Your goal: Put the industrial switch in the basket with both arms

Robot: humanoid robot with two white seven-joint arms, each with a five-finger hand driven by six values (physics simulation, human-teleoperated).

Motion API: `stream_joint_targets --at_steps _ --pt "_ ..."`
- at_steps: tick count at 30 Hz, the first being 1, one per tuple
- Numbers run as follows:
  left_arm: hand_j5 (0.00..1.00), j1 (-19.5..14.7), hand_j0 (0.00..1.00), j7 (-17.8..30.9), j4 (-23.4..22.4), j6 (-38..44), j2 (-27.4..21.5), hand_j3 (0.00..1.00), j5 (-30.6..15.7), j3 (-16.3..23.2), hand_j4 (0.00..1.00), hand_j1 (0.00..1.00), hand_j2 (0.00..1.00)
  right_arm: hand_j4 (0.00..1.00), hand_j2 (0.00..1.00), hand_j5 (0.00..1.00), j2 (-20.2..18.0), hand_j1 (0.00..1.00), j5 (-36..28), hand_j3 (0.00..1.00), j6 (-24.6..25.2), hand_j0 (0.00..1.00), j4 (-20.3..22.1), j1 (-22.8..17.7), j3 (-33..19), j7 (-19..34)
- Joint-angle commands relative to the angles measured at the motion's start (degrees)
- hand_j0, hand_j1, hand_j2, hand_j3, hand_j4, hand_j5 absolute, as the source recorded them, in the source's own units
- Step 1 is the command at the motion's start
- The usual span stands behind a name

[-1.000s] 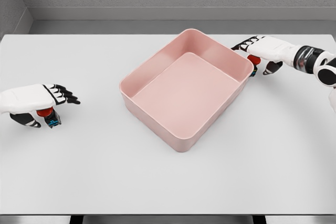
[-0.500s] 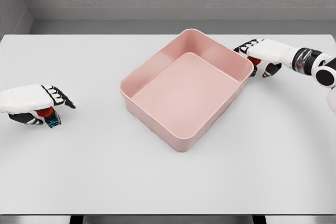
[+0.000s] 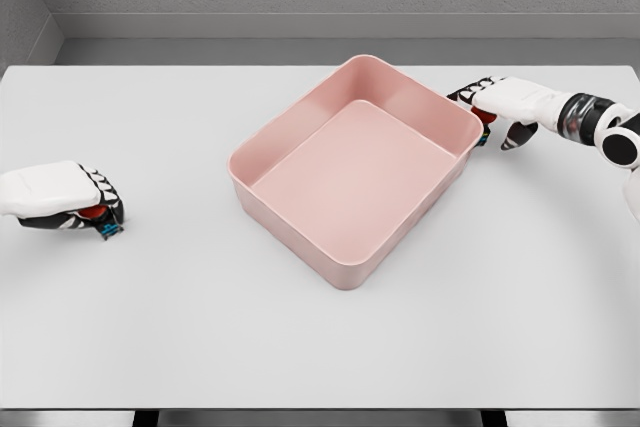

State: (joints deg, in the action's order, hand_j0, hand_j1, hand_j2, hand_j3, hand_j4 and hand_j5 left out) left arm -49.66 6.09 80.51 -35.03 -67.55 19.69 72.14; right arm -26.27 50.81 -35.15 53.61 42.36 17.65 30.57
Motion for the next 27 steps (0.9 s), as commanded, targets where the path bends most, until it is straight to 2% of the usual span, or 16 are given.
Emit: stream_joint_targets --at_steps 1,8,10,18,21,26,27 --pt "0.42 0.0 0.42 0.1 0.0 0.0 0.0 0.42 -0.3 -0.1 0.42 0.42 0.42 1.00 1.00 1.00 0.0 1.00 -0.4 1.00 0.1 1.00 0.0 0.0 -0.1 -0.1" --pt "0.42 -1.9 0.42 -0.2 0.1 0.0 0.2 0.42 -0.4 -0.2 0.42 0.42 0.42 1.00 1.00 1.00 0.4 1.00 -0.3 1.00 0.1 1.00 0.0 0.0 0.0 -0.2" --pt "0.42 -2.6 0.42 -0.3 0.2 0.0 0.2 0.42 -0.4 -0.2 0.42 0.42 0.42 0.97 0.97 0.97 0.3 0.97 -0.3 0.97 0.1 0.97 0.0 0.0 0.0 -0.2" --pt "0.42 -5.1 0.42 -0.6 0.3 0.0 1.9 0.42 -0.7 -0.3 0.42 0.42 0.42 0.75 0.75 0.75 0.4 0.75 -0.2 0.75 0.1 0.75 0.1 -0.2 0.0 -0.1" --pt "0.42 -6.3 0.42 -0.6 0.3 0.0 2.1 0.42 -0.9 -0.3 0.42 0.42 0.42 0.72 0.72 0.72 0.4 0.72 -0.2 0.72 0.1 0.72 0.2 -0.2 -0.1 -0.1" --pt "0.42 -8.0 0.42 -0.6 0.3 0.0 4.0 0.42 -1.0 -0.3 0.42 0.42 0.42 0.58 0.58 0.58 0.3 0.58 -0.2 0.58 0.1 0.58 0.2 -0.2 -0.1 -0.1" --pt "0.42 -8.2 0.42 -0.6 0.3 0.0 4.1 0.42 -1.1 -0.3 0.42 0.42 0.42 0.58 0.58 0.58 0.3 0.58 -0.2 0.58 0.1 0.58 0.2 -0.2 -0.1 -0.1"
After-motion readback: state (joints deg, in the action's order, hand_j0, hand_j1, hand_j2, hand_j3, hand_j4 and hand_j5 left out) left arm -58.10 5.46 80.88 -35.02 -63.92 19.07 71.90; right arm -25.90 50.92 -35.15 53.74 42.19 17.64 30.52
